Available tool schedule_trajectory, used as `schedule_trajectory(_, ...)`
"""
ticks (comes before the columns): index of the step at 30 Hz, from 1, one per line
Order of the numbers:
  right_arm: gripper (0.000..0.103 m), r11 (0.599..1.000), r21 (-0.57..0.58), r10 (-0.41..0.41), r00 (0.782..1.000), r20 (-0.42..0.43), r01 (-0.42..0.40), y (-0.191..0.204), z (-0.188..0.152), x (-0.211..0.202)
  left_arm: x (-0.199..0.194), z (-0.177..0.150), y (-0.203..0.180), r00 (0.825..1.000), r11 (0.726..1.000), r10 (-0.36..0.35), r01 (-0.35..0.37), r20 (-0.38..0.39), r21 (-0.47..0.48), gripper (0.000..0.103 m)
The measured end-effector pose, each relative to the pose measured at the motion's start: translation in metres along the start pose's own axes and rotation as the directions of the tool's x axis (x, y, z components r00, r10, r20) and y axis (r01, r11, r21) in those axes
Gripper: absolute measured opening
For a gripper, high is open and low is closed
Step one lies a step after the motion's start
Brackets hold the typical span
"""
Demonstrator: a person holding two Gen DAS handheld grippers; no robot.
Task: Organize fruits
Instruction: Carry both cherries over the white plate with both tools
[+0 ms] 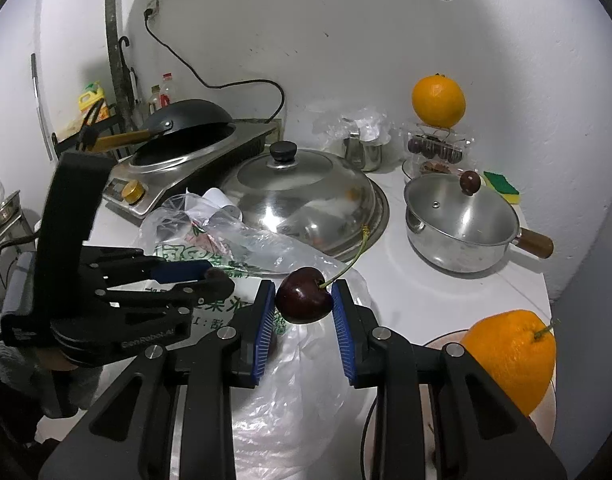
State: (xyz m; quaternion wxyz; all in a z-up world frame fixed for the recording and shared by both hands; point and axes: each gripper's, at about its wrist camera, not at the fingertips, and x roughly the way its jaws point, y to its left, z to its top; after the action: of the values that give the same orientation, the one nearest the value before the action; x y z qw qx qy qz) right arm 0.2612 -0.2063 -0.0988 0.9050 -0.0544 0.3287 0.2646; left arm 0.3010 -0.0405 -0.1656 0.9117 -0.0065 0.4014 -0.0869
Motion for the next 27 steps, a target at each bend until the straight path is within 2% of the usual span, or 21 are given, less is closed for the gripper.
schedule_trajectory(27, 0.031, 1.000, 0.010, -0.021, 0.999, 0.029, 0.021, 0.003, -0.029, -0.050, -0.056, -0.020, -0.046, 0.998, 0.998, -0.016, 0.011, 0.068, 0.069, 0.029)
